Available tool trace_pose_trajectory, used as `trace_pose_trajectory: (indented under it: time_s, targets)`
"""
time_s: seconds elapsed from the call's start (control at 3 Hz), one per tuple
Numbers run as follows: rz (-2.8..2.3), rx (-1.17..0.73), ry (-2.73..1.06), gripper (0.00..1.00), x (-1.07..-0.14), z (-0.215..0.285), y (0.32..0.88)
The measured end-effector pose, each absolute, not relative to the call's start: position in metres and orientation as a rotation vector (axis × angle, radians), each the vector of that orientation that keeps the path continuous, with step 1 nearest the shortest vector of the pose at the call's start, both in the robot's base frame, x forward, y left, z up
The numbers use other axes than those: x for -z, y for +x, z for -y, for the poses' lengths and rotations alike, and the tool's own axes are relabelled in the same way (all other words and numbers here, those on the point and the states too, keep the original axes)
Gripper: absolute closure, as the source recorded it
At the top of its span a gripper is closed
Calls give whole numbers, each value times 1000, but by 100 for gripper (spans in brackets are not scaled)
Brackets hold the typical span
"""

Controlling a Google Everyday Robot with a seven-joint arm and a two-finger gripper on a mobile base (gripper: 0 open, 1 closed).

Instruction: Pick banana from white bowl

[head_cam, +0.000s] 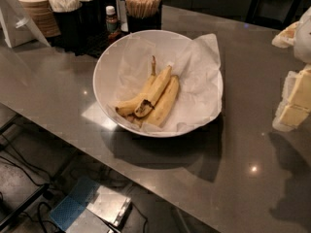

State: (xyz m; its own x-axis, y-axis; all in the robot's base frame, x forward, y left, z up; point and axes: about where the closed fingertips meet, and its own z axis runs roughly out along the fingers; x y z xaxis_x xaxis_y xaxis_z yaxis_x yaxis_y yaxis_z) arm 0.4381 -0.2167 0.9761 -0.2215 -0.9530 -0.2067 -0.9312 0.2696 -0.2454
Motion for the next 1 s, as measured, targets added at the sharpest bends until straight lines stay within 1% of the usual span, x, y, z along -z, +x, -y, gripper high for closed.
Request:
trace_pose_trajectory:
  time_s: [0.33,0.67,1.0]
  targets:
    - [-2232,98,-1725,0,-976,217,438]
    - [-2147,131,-1823,0,-985,199,438]
    - [-1905,159,-2057,0,-1006,150,430]
